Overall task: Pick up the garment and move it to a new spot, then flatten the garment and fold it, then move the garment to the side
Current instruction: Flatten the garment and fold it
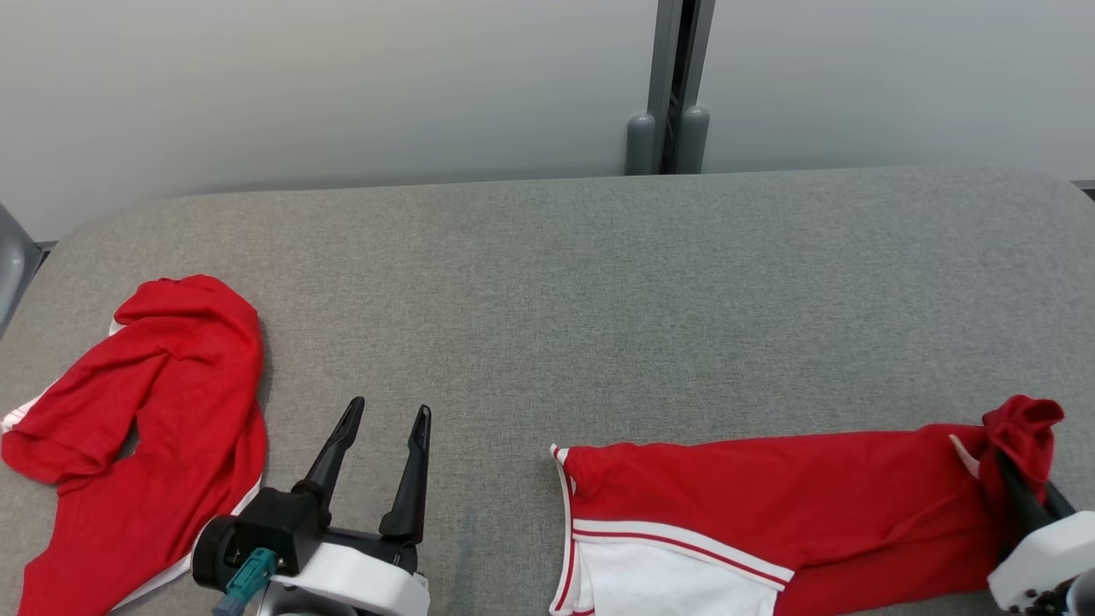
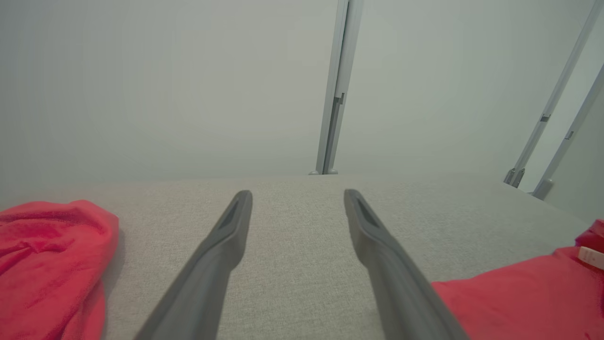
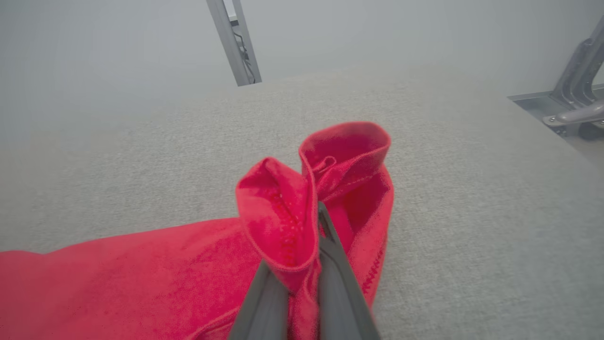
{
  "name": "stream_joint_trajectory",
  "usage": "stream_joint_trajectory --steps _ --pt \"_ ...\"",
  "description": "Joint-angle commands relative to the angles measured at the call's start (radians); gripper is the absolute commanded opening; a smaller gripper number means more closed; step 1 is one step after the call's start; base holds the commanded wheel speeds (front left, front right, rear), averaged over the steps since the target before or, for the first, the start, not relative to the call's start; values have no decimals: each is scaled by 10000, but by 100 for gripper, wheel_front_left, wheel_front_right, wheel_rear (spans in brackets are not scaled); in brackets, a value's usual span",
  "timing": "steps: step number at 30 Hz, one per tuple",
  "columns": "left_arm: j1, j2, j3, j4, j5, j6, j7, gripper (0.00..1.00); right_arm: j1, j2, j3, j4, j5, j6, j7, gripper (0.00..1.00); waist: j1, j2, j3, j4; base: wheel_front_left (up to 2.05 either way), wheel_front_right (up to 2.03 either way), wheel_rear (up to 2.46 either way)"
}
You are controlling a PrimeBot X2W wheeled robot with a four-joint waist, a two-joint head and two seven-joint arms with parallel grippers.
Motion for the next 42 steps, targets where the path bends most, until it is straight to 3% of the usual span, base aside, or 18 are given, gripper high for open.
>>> stream_joint_trajectory --steps 1,11,23,28,42 --pt "32 39 66 3 -24 64 -9 100 68 3 292 -181 260 -2 -9 0 0 -1 -104 -63 0 0 0" --pt "148 38 290 20 11 48 -7 100 -238 70 3000 -2378 2031 -2 239 0 0 -1 -336 -295 0 0 0" --pt "137 39 200 95 -166 87 -7 100 -498 980 4830 -4196 3774 -2 605 0 0 -1 -410 -87 0 0 0" --pt "94 41 135 107 -257 101 -7 100 -771 1369 5702 -3742 3808 -2 655 0 0 -1 -418 187 0 0 0" --pt "-54 38 11 174 -391 106 -7 100 -1467 2103 6927 -1782 4152 -2 389 0 0 -1 -21 879 0 0 0"
